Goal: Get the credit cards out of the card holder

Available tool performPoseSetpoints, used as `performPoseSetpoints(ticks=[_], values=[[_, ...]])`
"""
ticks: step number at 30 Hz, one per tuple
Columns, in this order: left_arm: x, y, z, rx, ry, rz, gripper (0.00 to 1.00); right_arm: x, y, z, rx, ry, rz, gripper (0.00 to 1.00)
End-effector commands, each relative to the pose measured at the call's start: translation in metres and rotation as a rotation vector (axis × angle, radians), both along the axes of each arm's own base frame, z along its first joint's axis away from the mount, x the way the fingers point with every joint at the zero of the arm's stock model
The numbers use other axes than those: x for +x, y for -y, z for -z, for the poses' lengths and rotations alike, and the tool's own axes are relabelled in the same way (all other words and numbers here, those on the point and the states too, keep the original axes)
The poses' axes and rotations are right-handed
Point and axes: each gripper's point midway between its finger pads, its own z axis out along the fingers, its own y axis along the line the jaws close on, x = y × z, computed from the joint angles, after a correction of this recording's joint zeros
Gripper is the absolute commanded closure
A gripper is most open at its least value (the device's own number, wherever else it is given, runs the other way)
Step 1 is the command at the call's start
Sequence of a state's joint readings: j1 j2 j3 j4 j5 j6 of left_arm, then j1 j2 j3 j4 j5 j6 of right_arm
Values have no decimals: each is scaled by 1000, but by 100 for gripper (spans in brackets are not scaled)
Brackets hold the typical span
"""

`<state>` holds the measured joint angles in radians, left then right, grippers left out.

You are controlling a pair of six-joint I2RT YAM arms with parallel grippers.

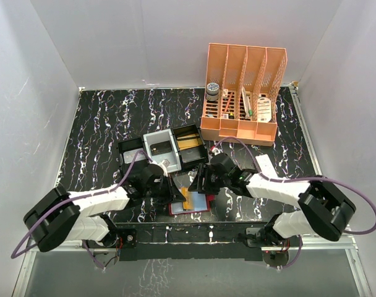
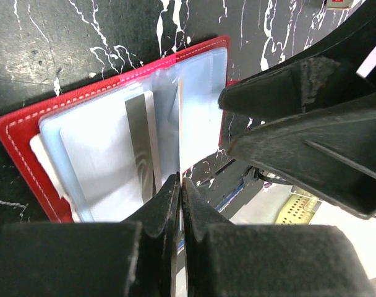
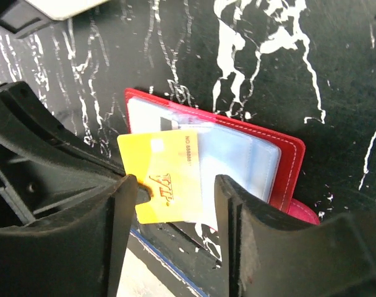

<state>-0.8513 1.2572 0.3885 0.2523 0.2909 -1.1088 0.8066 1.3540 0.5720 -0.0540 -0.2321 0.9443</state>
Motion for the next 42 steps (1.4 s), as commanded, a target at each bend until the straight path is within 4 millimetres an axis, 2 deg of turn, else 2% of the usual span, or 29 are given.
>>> performPoseSetpoints(ticks=[1, 4, 6, 11, 17, 19, 20, 22, 23, 26, 31, 42], values=[[7, -6, -19, 27, 89, 10, 100, 17, -2, -32, 65, 125, 37, 43], [5, -9, -24, 39, 114, 29, 100, 21, 0, -43, 90, 157, 55, 27], [5, -11, -26, 53, 123, 40, 100, 23, 0, -48, 110, 174, 67, 21], [9, -24, -30, 131, 164, 36, 100, 32, 5, -64, 166, 234, 141, 17], [11, -29, -44, 111, 234, 48, 100, 34, 17, -86, 269, 356, 203, 14], [11, -29, -48, 85, 241, 52, 100, 31, 20, -90, 296, 363, 208, 3], [12, -30, -49, 70, 241, 49, 100, 29, 22, -89, 304, 352, 219, 2], [15, -32, -53, 30, 240, 38, 100, 29, 23, -95, 333, 347, 224, 2], [16, -34, -57, 2, 242, 33, 100, 24, 29, -79, 312, 320, 223, 2], [23, -37, -72, -79, 258, 14, 100, 24, 32, -76, 311, 301, 223, 2], [27, -39, -95, -174, 311, 23, 100, 25, 25, -82, 347, 300, 187, 2], [26, -34, -118, -322, 336, 50, 100, 25, 22, -90, 370, 310, 165, 2]])
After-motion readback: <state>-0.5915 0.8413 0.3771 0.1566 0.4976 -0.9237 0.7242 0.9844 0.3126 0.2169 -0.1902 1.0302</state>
